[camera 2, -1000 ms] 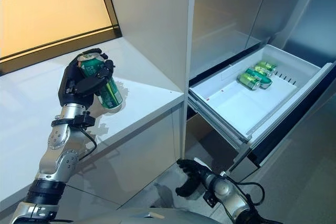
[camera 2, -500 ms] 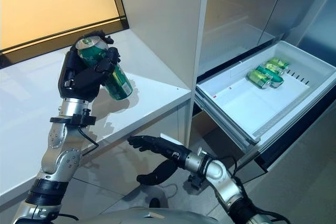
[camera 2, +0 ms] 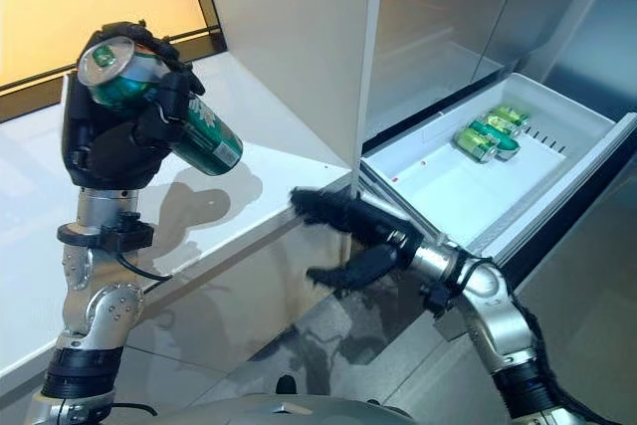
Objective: Put drinks into fridge and close the fridge
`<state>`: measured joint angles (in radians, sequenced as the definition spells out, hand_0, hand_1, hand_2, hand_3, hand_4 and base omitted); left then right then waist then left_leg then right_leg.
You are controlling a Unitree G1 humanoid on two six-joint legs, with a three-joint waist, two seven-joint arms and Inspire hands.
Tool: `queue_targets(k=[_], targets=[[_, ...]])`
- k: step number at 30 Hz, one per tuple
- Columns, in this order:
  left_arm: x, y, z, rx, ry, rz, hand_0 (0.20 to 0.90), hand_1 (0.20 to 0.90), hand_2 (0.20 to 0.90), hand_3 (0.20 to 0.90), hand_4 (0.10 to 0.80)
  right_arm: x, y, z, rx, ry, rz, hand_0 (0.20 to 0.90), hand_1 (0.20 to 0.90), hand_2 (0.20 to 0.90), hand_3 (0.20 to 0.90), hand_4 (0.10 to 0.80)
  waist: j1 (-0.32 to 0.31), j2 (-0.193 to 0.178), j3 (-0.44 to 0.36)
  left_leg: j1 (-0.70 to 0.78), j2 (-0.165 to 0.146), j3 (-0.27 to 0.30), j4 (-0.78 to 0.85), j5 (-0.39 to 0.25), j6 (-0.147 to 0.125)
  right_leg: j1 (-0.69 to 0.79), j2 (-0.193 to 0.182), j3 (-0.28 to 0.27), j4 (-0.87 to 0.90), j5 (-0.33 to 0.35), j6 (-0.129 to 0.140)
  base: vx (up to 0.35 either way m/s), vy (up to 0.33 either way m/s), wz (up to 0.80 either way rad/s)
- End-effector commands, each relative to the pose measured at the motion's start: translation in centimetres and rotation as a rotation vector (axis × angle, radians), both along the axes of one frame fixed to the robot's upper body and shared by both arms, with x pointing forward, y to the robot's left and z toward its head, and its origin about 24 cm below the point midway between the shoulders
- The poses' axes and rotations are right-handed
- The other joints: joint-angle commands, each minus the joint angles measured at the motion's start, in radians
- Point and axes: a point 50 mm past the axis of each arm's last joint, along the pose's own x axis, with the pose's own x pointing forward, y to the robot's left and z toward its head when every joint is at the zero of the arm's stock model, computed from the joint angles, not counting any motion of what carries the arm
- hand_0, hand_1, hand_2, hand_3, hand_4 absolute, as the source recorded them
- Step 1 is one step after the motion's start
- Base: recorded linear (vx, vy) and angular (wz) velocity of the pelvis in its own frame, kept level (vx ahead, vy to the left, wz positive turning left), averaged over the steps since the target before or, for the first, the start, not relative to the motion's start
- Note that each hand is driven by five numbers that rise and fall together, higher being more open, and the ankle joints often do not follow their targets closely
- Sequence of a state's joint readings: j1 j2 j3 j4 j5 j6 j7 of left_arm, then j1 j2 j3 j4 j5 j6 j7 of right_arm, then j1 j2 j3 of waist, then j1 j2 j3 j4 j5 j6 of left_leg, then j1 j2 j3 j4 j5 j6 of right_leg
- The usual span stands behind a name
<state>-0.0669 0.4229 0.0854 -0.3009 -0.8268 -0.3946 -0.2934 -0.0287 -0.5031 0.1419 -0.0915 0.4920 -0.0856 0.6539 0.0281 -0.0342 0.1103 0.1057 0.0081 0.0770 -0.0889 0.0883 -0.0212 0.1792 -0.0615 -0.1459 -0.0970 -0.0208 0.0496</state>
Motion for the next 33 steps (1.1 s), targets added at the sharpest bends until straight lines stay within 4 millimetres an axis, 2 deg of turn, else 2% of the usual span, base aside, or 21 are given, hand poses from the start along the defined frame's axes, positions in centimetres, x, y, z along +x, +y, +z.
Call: queue_targets(k=[1,9,16,33], targets=[[-0.7,-0.6,5.2,0.017,-0.304,-0.066,0.3,0.3,0.3,0.2,0.1,1.2,1.6,6.1,0.142,-0.26,0.024,0.9,0.9,0.9,0.9,0.8,-0.01,0.001,-0.085,0.036,-0.038,-0.108,0.002,-0.137,0.013,-0.031,0.014,-0.012,0.01,0.015,0.031,0.0,0.0,0.0],[0.5,-2.8,5.1,0.069,-0.257,-0.142,0.3,0.3,0.3,0.2,0.1,2.9,3.8,8.3,0.137,-0.255,0.083,0.9,0.9,0.9,0.9,0.8,0.003,-0.002,-0.081,0.042,-0.038,-0.116,0.002,-0.135,0.01,-0.021,0.013,-0.02,0.011,0.014,0.029,0.015,-0.002,-0.01],[1.1,-4.2,5.1,0.123,-0.231,-0.189,0.3,0.3,0.3,0.2,0.1,4.0,5.6,9.5,0.127,-0.245,0.14,0.9,0.9,0.9,0.9,0.8,0.017,-0.006,-0.083,0.043,-0.039,-0.124,0.002,-0.132,0.01,-0.017,0.012,-0.028,0.011,0.014,0.027,0.013,-0.002,0.0],[1.6,-5.6,5.6,0.282,-0.247,-0.194,0.3,0.3,0.3,0.2,0.1,4.3,8.3,11.5,0.112,-0.257,0.255,0.9,0.9,0.9,0.9,0.8,0.029,-0.004,-0.089,0.045,-0.04,-0.125,0.002,-0.139,0.01,-0.013,0.013,-0.027,0.011,0.006,0.025,0.003,0.0,0.0]])
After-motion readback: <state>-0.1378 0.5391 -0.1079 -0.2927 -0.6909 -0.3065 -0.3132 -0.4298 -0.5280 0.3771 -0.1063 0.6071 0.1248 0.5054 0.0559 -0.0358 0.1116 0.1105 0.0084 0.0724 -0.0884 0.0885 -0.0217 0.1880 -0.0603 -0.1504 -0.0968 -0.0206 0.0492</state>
